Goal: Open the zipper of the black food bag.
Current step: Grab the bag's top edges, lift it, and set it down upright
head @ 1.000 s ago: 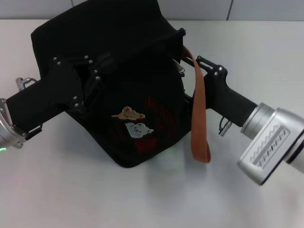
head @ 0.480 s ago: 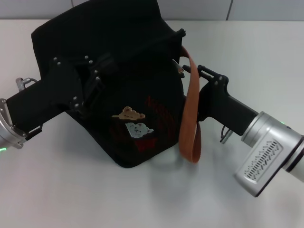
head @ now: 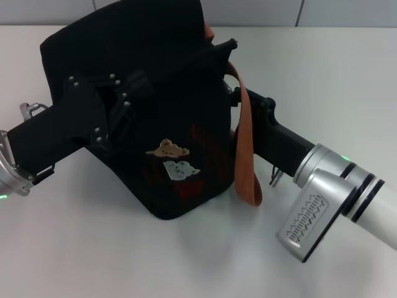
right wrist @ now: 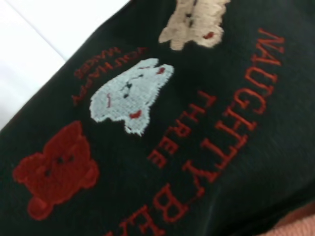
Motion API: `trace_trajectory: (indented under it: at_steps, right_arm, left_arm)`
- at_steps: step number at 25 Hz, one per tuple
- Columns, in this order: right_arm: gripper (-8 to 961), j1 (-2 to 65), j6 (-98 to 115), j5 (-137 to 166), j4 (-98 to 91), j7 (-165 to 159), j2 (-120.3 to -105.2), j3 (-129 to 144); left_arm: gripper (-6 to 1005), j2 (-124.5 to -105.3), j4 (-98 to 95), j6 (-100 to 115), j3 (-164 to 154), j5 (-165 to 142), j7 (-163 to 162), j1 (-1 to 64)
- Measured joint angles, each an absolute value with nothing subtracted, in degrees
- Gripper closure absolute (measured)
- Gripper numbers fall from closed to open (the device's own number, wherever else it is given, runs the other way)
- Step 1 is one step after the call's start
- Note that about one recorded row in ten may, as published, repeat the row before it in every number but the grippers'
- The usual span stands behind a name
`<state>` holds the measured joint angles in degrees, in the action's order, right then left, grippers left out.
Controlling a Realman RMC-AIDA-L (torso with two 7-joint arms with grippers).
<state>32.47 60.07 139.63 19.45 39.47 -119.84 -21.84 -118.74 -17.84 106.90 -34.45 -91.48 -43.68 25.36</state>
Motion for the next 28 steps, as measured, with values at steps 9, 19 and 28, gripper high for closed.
trace_trajectory:
  at_steps: [9, 19, 28]
  right_arm:
    - [347, 31.7, 61.0, 139.6, 20.9, 41.7, -119.89, -24.0]
    - [347, 29.7, 64.8, 139.5, 19.7, 41.9, -119.88, -25.8]
    - [347, 27.5, 64.8, 139.5, 18.4, 49.8, -119.88, -25.7]
  left_arm:
    - [976, -118.74, -17.4, 107.1, -34.4, -91.5, -43.7, 25.0]
    - [976, -118.74, -17.2, 107.2, -34.5, -91.5, -43.7, 25.1]
    - [976, -118.74, -17.0, 108.5, -34.5, -91.2, -44.4, 25.3]
